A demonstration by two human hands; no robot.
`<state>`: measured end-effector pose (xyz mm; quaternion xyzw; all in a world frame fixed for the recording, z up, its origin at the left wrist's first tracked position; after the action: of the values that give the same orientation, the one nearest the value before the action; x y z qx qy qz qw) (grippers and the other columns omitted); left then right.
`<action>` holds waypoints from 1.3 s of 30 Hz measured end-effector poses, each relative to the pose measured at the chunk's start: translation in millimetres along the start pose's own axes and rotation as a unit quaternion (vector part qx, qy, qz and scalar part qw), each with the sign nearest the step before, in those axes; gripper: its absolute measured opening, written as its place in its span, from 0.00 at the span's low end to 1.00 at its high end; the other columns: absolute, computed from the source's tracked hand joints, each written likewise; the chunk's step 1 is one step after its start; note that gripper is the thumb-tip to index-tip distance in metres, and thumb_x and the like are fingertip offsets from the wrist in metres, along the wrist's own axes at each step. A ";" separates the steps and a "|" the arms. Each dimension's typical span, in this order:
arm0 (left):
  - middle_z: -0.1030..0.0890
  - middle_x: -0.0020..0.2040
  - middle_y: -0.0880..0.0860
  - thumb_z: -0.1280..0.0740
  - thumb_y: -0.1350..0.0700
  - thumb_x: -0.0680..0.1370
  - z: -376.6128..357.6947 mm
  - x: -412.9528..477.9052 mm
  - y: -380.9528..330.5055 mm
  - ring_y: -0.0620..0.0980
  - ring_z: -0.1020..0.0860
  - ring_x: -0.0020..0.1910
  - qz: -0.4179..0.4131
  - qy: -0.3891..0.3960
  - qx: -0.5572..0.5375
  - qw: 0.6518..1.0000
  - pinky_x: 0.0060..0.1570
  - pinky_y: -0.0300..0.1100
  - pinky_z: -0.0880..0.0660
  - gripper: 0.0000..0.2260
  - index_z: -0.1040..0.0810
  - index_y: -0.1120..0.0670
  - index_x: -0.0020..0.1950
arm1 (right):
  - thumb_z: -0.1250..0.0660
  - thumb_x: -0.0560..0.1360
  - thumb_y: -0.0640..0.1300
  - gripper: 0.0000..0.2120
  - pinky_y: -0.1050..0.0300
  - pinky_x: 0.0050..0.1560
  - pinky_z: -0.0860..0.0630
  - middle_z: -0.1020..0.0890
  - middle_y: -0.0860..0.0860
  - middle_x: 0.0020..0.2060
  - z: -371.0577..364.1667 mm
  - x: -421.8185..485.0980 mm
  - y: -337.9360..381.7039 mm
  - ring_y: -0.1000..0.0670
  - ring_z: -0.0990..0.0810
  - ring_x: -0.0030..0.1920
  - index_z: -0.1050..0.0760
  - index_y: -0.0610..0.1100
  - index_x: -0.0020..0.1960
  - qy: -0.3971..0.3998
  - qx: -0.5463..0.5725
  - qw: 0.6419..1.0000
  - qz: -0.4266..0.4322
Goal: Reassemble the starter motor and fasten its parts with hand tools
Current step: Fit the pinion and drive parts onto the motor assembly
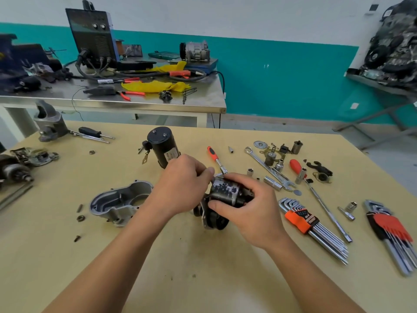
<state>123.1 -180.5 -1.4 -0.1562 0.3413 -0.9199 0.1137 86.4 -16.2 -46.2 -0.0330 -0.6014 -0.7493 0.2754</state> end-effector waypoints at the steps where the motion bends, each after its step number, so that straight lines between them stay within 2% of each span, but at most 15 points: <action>1: 0.28 0.20 0.48 0.36 0.49 0.81 0.2 -0.5 -0.4 0.46 0.32 0.21 0.019 0.011 -0.015 1.000 0.23 0.37 0.36 0.22 0.22 0.56 0.29 | 0.19 0.58 0.53 0.26 0.70 0.45 0.23 0.16 0.63 0.46 -2.1 -0.7 0.9 0.60 0.16 0.47 0.19 0.58 0.54 -0.002 -0.014 1.000 0.007; 3: 0.31 0.20 0.46 0.40 0.47 0.83 1.1 -2.0 0.1 0.46 0.35 0.21 0.049 0.038 -0.058 0.996 0.28 0.40 0.37 0.25 0.27 0.57 0.28 | 0.17 0.59 0.50 0.26 0.71 0.47 0.23 0.16 0.62 0.46 -3.7 -0.2 3.0 0.61 0.17 0.48 0.19 0.56 0.56 -0.008 -0.041 0.999 0.011; 6: 0.26 0.28 0.53 0.42 0.46 0.84 2.8 -5.3 -0.9 0.50 0.30 0.28 0.065 0.062 -0.109 0.990 0.32 0.42 0.34 0.25 0.23 0.66 0.39 | 0.17 0.61 0.46 0.26 0.74 0.47 0.27 0.18 0.64 0.46 -5.0 6.5 12.9 0.64 0.20 0.48 0.19 0.54 0.57 0.008 -0.101 0.995 0.022; 9: 0.27 0.28 0.53 0.41 0.47 0.83 5.3 -10.8 -2.7 0.47 0.31 0.26 0.072 0.056 -0.131 0.987 0.27 0.38 0.37 0.24 0.24 0.65 0.37 | 0.21 0.64 0.46 0.19 0.67 0.43 0.27 0.18 0.59 0.43 -7.9 14.5 29.9 0.60 0.21 0.45 0.19 0.55 0.53 0.075 -0.186 0.978 0.060; 14: 0.21 0.31 0.52 0.37 0.53 0.82 10.9 -19.7 -2.8 0.46 0.28 0.29 0.038 0.074 -0.132 0.988 0.31 0.39 0.31 0.17 0.18 0.56 0.37 | 0.28 0.71 0.57 0.16 0.48 0.41 0.21 0.19 0.56 0.43 -9.8 21.8 47.0 0.53 0.20 0.42 0.26 0.58 0.56 0.193 -0.342 0.919 0.038; 18: 0.25 0.28 0.49 0.37 0.58 0.80 11.4 -25.2 -4.4 0.46 0.30 0.28 0.013 0.072 -0.110 0.991 0.30 0.39 0.35 0.16 0.23 0.52 0.32 | 0.31 0.71 0.65 0.22 0.48 0.41 0.20 0.19 0.54 0.45 -15.2 28.3 53.2 0.51 0.19 0.43 0.27 0.59 0.61 0.233 -0.435 0.868 0.043; 23: 0.21 0.35 0.52 0.37 0.59 0.80 13.8 -33.3 -2.5 0.49 0.28 0.32 0.011 0.075 -0.123 0.989 0.32 0.41 0.33 0.11 0.16 0.56 0.44 | 0.34 0.62 0.65 0.23 0.51 0.37 0.23 0.18 0.57 0.39 -18.1 18.2 49.4 0.55 0.21 0.40 0.22 0.56 0.53 0.155 -0.369 0.914 0.065; 27: 0.17 0.43 0.64 0.39 0.64 0.80 21.2 -44.7 -2.2 0.50 0.26 0.36 0.015 0.124 -0.208 0.970 0.37 0.50 0.27 0.12 0.15 0.60 0.49 | 0.31 0.61 0.64 0.20 0.52 0.34 0.25 0.19 0.57 0.34 -19.9 5.7 39.1 0.56 0.22 0.37 0.21 0.53 0.46 0.080 -0.288 0.950 0.095; 29: 0.14 0.49 0.55 0.37 0.62 0.81 33.8 -52.5 10.8 0.45 0.20 0.39 0.032 0.123 -0.264 0.956 0.38 0.40 0.24 0.11 0.14 0.56 0.53 | 0.25 0.63 0.59 0.17 0.59 0.36 0.24 0.18 0.58 0.37 -19.2 -0.4 30.0 0.57 0.21 0.40 0.20 0.52 0.48 0.051 -0.261 0.958 0.103; 31: 0.14 0.46 0.43 0.32 0.57 0.80 62.7 -59.5 41.0 0.39 0.19 0.38 0.055 0.002 -0.213 0.976 0.35 0.31 0.26 0.08 0.14 0.48 0.52 | 0.23 0.63 0.55 0.20 0.70 0.39 0.26 0.18 0.61 0.41 -14.6 -6.1 19.9 0.61 0.20 0.44 0.19 0.51 0.53 0.022 -0.231 0.968 0.098; 33: 0.16 0.37 0.42 0.29 0.56 0.77 103.1 -73.0 86.4 0.39 0.20 0.34 0.111 -0.160 -0.085 0.977 0.27 0.28 0.29 0.05 0.15 0.47 0.47 | 0.23 0.64 0.54 0.21 0.75 0.42 0.27 0.18 0.61 0.44 -9.2 -9.7 11.2 0.63 0.20 0.46 0.19 0.50 0.55 0.011 -0.206 0.973 0.100; 34: 0.17 0.36 0.43 0.28 0.56 0.76 121.8 -80.8 108.3 0.40 0.20 0.34 0.152 -0.186 -0.009 0.971 0.27 0.31 0.29 0.03 0.15 0.48 0.47 | 0.23 0.64 0.53 0.21 0.75 0.43 0.27 0.18 0.61 0.45 -7.3 -11.2 8.0 0.63 0.20 0.46 0.19 0.50 0.55 0.011 -0.195 0.975 0.104; 35: 0.17 0.38 0.43 0.27 0.55 0.76 134.5 -86.5 127.4 0.40 0.21 0.34 0.193 -0.163 0.066 0.965 0.28 0.34 0.30 0.03 0.15 0.48 0.48 | 0.22 0.64 0.52 0.21 0.74 0.44 0.26 0.18 0.61 0.45 -5.8 -12.0 5.3 0.63 0.19 0.46 0.20 0.50 0.55 0.012 -0.185 0.977 0.110; 37: 0.18 0.42 0.43 0.25 0.53 0.75 142.2 -91.6 157.2 0.39 0.23 0.38 0.256 -0.041 0.180 0.949 0.32 0.36 0.31 0.06 0.16 0.48 0.51 | 0.22 0.64 0.50 0.20 0.73 0.44 0.25 0.18 0.60 0.46 -4.6 -12.3 0.6 0.62 0.19 0.46 0.20 0.49 0.55 0.018 -0.159 0.980 0.119; 39: 0.19 0.41 0.42 0.25 0.52 0.74 136.5 -93.4 169.3 0.38 0.25 0.39 0.266 0.051 0.222 0.937 0.33 0.35 0.32 0.10 0.17 0.48 0.55 | 0.22 0.65 0.49 0.19 0.73 0.44 0.25 0.17 0.60 0.46 -4.6 -13.0 -4.6 0.61 0.18 0.46 0.19 0.47 0.54 0.020 -0.131 0.983 0.125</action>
<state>276.7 -357.3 -35.3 0.0163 0.1628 -0.9149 0.3689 96.6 -15.0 -56.5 -0.1286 -0.4831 -0.7821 0.3722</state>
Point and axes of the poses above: each hand's wrist, its own x-axis towards the middle knuckle, its own z-axis out of the back of the hand, y = z × x, the point moved 2 cm from there along x, towards the middle knuckle
